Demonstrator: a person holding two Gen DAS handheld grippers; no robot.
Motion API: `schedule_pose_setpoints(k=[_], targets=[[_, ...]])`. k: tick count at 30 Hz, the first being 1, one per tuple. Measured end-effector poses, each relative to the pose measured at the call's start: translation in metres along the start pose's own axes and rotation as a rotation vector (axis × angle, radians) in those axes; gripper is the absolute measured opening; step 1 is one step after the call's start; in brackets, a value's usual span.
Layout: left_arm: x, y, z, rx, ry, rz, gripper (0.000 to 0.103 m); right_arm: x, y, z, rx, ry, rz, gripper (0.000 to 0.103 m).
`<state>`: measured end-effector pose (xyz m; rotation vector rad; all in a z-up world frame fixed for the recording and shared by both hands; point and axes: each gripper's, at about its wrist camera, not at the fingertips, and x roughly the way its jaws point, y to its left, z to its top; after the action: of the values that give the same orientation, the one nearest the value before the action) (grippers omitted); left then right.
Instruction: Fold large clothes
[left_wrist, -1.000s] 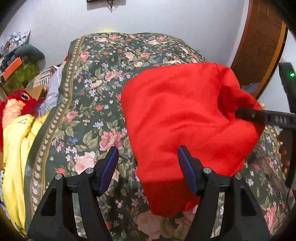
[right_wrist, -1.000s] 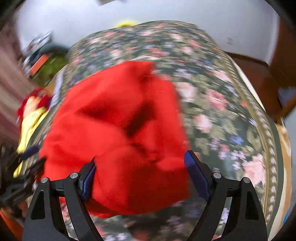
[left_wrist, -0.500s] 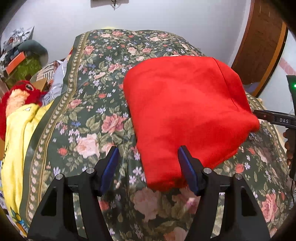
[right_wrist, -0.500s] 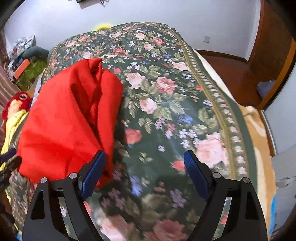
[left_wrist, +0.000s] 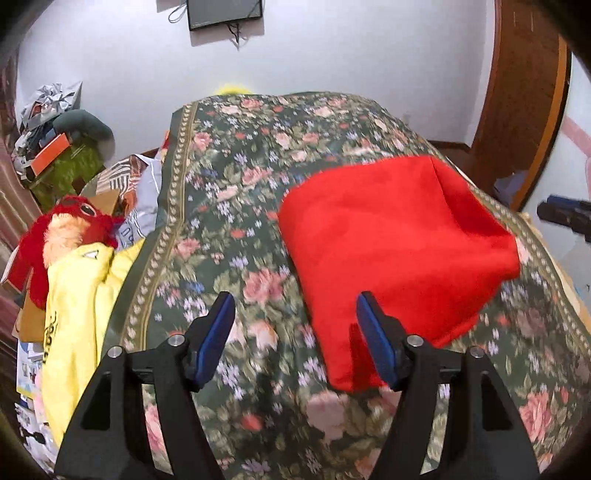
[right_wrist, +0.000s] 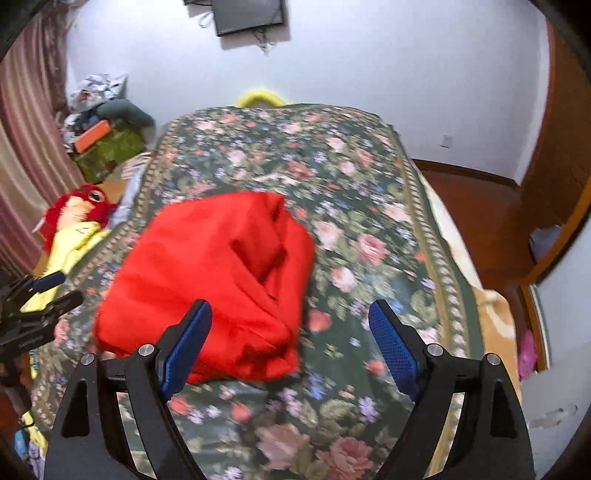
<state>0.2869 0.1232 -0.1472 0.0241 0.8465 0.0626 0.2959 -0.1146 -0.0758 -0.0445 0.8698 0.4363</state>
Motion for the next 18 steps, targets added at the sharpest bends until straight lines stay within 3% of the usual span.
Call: schedule_pose_setpoints(k=[5,11,18], targets=[[0.025,0.014,0.016,-0.063,0.04,-0.068,0.071,0.036,0.009,0.007,0.03,0.087,0.148,0.085],[0.077,0.028,0.022,-0.212,0.167,-0.265,0.071,0.088,-0.008,0.003,0.141,0.185,0.216,0.085],[0.124,0.043,0.021,-0.417,0.267,-0.474,0.071,0.14,-0.053,-0.003,0.38,0.307,0.354,0.085]])
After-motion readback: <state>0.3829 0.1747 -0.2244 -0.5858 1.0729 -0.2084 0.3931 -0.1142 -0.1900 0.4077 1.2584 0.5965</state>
